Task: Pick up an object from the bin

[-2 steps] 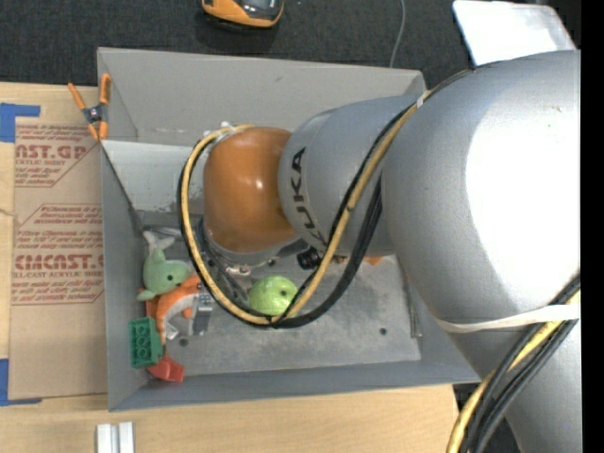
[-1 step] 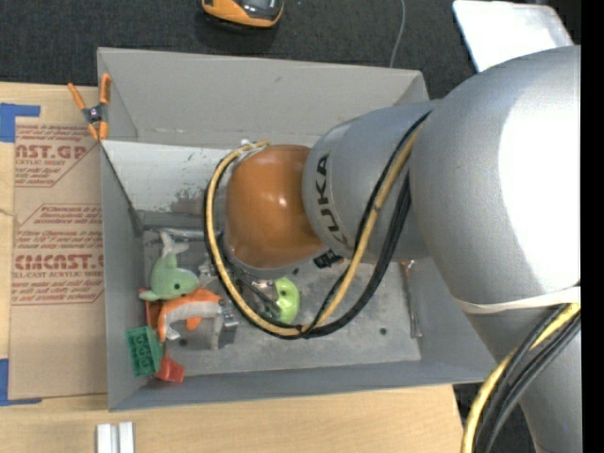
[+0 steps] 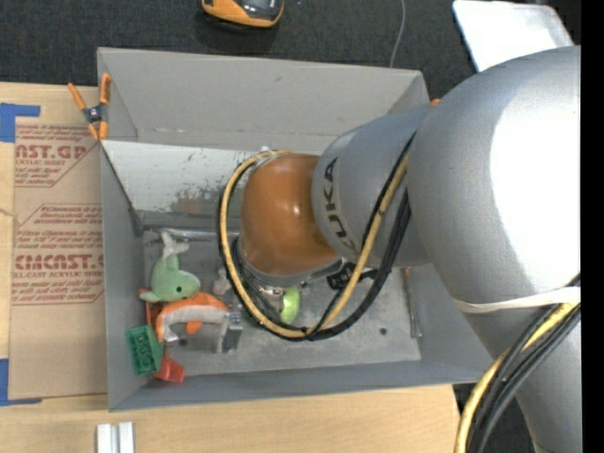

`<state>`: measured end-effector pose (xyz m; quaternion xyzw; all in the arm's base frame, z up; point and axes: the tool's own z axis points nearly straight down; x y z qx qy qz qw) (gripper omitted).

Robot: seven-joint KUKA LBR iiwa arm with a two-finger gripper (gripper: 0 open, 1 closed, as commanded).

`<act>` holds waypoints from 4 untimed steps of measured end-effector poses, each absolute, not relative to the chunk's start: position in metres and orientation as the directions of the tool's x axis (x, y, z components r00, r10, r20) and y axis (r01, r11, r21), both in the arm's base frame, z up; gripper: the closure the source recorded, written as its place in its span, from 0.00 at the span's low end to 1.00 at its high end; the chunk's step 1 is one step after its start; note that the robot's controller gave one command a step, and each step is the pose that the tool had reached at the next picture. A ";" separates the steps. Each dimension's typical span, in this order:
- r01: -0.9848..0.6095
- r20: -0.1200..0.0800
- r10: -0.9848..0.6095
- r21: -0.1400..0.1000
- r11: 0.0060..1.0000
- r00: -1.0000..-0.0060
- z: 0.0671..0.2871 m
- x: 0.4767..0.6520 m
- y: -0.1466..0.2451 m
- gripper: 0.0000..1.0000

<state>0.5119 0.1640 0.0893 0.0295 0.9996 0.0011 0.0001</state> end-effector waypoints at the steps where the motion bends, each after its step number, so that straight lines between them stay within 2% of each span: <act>1: -0.230 -0.003 -0.230 0.001 0.973 -0.973 0.080 0.503 0.150 0.00; 2: -0.348 -0.007 -0.348 0.000 0.937 -0.937 0.078 0.508 0.154 0.00; 3: -0.183 -0.008 -0.183 -0.006 0.983 -0.983 0.075 0.512 0.235 1.00; 4: -0.183 -0.008 -0.183 -0.006 0.983 -0.983 0.075 0.512 0.235 1.00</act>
Offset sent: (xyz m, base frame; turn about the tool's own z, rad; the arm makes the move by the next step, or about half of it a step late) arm -0.0010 0.0016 -0.0193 -0.0819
